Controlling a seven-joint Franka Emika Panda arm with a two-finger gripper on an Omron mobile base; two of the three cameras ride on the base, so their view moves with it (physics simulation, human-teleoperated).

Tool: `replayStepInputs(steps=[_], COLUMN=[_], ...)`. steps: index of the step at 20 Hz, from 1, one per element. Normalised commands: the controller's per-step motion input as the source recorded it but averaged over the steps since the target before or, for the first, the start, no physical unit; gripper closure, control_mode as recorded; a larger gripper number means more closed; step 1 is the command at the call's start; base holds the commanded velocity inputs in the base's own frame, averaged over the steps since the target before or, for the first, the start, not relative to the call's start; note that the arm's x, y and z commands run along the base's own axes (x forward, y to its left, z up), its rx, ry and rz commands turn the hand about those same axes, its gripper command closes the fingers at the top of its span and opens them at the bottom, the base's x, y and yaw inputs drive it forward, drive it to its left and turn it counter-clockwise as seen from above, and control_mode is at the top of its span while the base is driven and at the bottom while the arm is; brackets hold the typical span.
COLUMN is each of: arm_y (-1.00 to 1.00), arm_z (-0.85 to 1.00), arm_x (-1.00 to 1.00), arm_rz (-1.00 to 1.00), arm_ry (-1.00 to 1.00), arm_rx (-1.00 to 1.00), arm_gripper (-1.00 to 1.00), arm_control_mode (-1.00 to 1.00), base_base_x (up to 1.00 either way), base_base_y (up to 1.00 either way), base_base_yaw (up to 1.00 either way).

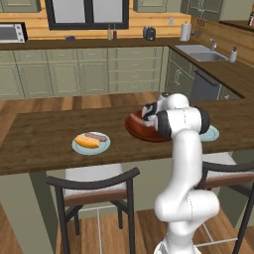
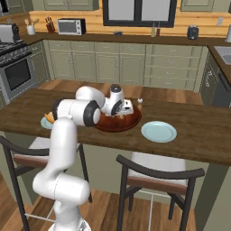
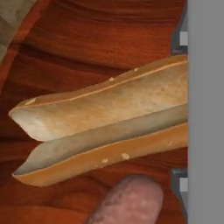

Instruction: Place one bun and one sausage from the bowl on each plate.

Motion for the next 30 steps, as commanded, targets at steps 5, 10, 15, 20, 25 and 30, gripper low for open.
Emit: replayStepInputs(steps=[5,10,15,20,25,30], arm_y=[0.0,0.0,-0.17,-0.93,-0.97,-0.74], arm_z=[-0.61,-0.21,0.08,0.96,1.0,1.0], arm_x=[0.05,0.0,-0.12,-0.64,-0.74,-0.81], arm_rz=[0.05,0.03,0.0,-0.19,-0.26,-0.13], arm_ry=[0.0,-0.08,-0.23,-0.2,0.0,0.01], arm_rx=[0.0,0.0,0.06,0.07,0.03,0.0], arm_gripper=[1.0,1.0,1.0,1.0,1.0,1.0], arm_control_mode=[-1.0,-1.0,-1.0,-1.0,-1.0,-1.0], base_base_x=[0.0,0.0,0.0,0.0,0.0,0.0], base_base_y=[0.0,0.0,0.0,0.0,0.0,0.0], base_base_yaw=[0.0,0.0,0.0,0.0,0.0,0.0])
